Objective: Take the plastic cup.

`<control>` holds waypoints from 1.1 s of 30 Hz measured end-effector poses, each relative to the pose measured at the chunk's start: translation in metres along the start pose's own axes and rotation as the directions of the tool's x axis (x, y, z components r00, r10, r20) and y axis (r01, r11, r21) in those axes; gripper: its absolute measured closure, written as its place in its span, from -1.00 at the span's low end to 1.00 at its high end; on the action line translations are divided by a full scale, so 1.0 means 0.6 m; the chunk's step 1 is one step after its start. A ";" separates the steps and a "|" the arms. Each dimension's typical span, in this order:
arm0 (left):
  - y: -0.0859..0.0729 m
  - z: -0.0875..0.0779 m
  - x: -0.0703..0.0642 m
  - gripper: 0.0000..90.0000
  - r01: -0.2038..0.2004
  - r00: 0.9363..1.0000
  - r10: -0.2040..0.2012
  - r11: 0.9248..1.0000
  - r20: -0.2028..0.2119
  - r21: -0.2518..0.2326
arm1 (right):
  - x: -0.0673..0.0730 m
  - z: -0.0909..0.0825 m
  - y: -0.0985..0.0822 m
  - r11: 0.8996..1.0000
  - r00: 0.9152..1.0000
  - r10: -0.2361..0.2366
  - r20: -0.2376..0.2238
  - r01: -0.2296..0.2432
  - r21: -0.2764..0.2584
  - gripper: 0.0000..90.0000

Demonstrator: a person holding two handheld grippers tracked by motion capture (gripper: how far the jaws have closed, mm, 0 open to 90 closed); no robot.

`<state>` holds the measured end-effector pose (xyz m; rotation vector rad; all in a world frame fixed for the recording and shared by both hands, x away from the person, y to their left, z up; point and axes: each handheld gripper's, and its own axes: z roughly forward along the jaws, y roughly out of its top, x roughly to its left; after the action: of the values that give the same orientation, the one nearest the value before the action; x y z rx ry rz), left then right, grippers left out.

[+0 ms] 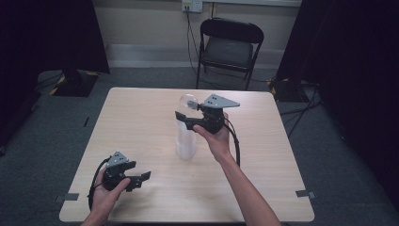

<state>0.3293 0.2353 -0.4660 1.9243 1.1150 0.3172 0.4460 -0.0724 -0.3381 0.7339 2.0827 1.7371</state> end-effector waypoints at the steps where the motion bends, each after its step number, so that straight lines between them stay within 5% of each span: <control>1: 0.000 0.000 0.000 -0.52 0.000 1.000 0.000 1.000 0.001 0.001 | 0.000 0.000 0.000 1.000 1.000 0.000 0.000 0.000 0.000 -0.20; 24: -0.002 0.001 0.007 -0.52 0.021 0.999 -0.022 0.999 -0.027 -0.031 | -0.008 -0.041 0.028 0.995 0.997 0.074 -0.037 -0.077 -0.070 -0.14; 33: 0.001 0.002 -0.001 -0.52 -0.022 1.000 0.020 0.998 -0.024 -0.052 | -0.013 -0.074 0.021 0.990 0.992 0.118 -0.035 -0.120 -0.074 -0.13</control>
<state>0.3298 0.2341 -0.4660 1.8917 1.0919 0.3774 0.4300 -0.1113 -0.3172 0.8291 2.0173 1.8912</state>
